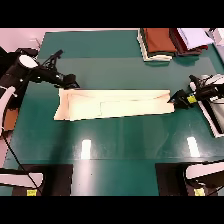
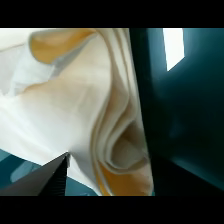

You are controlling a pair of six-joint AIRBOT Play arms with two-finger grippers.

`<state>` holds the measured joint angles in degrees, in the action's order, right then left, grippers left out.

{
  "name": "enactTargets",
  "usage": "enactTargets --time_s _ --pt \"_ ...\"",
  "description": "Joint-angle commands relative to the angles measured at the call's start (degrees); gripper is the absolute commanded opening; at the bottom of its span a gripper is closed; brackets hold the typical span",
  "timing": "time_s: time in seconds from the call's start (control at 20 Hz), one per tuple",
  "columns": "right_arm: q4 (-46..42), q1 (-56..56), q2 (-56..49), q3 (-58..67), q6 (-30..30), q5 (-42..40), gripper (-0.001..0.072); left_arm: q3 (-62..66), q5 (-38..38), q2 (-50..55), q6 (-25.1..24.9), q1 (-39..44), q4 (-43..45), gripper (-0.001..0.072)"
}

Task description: Fold the shirts.

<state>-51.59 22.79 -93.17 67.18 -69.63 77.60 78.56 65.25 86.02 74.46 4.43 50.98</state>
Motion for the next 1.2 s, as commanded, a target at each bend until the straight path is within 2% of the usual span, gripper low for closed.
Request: enactTargets --time_s 0.0,0.05,0.15,0.2,0.3,0.4,0.6,0.75,1.15 --pt "4.33 -1.97 -2.78 -1.09 1.81 -3.8 0.0588 0.07 -2.67 0.04 0.15 5.09 0.0 0.0023" --pt "4.33 -2.73 -2.8 -1.09 1.81 -5.6 0.0495 0.07 -3.93 0.11 0.72 6.38 -0.02 0.0023" --pt "5.25 -3.91 -1.84 -1.07 2.75 -8.33 0.0251 0.07 -7.39 0.42 2.03 9.31 0.0 0.0022" --pt "5.53 -4.09 -0.5 -1.07 3.87 -9.18 0.0042 0.07 -10.1 0.59 2.08 10.88 0.0 0.0023" --pt "5.49 -4.48 3.56 -0.76 4.33 -9.75 0.0021 0.13 -16.72 1.66 3.32 14.53 -0.02 0.0022" --pt "5.55 -4.63 7.72 2.54 4.31 -6.93 0.002 2.03 -19.41 4.63 3.56 17.79 -0.07 0.0022" --pt "5.55 -9.18 13.77 13.49 0.44 -0.26 0.0019 9.92 -18.53 14.14 3.87 23.02 -0.04 0.0022" --pt "5.55 -15.04 15.72 20.44 -2.84 0.68 0.002 14.21 -17.2 20.5 5.7 25.18 -0.04 0.0022" --pt "5.49 -28.06 15.74 31.71 -6.1 -0.26 0.002 14.53 -14.56 23.71 8.26 25.38 3.04 0.0022"
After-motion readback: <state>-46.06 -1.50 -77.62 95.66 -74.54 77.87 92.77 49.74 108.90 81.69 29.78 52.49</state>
